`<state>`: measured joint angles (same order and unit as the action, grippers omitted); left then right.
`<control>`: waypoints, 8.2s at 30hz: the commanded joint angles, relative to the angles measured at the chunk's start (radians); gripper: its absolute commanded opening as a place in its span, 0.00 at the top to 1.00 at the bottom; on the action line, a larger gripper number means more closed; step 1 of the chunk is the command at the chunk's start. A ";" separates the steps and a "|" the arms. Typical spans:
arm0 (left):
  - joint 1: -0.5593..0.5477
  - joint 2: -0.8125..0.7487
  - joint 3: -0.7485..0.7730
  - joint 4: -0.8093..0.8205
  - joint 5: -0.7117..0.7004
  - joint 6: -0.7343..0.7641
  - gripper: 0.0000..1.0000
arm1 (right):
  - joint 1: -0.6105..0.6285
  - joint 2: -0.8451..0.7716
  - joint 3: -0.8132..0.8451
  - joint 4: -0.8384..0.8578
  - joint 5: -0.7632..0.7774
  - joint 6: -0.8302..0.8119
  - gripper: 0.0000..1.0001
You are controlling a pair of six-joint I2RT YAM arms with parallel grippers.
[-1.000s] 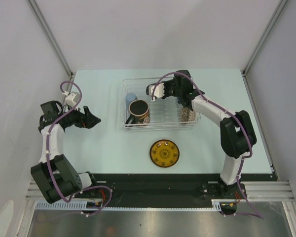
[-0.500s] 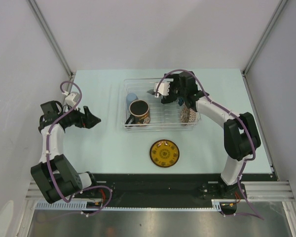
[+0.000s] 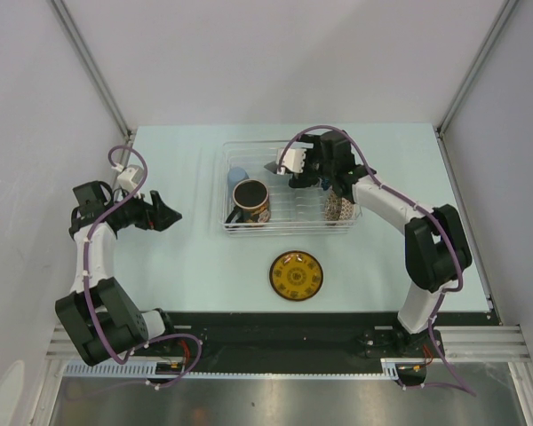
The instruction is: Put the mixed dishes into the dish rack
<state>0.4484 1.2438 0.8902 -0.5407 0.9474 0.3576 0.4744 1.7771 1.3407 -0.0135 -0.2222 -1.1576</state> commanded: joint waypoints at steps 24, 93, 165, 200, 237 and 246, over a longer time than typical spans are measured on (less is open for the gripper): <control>0.004 -0.015 0.038 -0.016 0.022 0.017 0.04 | 0.069 0.105 0.012 0.376 0.371 0.230 0.00; -1.157 0.149 -0.045 -0.007 -0.630 0.388 0.01 | 0.141 -0.585 -0.920 -0.043 0.106 2.273 0.32; -0.150 -0.212 0.369 -0.305 -0.007 0.037 0.00 | 0.331 -0.771 -0.365 -0.011 0.310 0.088 1.00; 0.036 -0.127 0.230 -0.082 0.110 -0.115 0.00 | 0.142 -0.472 -0.310 -0.194 -0.042 -0.062 1.00; 0.036 -0.144 0.168 -0.071 0.108 -0.091 0.01 | 0.046 -0.318 -0.310 -0.121 -0.112 -0.030 1.00; 0.036 -0.147 0.165 -0.073 0.106 -0.085 0.01 | 0.058 -0.387 -0.313 -0.019 -0.068 -0.002 1.00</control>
<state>0.4767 1.1233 1.0588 -0.6361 1.0248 0.2451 0.5339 1.4624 0.9882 -0.1989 -0.3473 -1.1549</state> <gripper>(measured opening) 0.996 0.149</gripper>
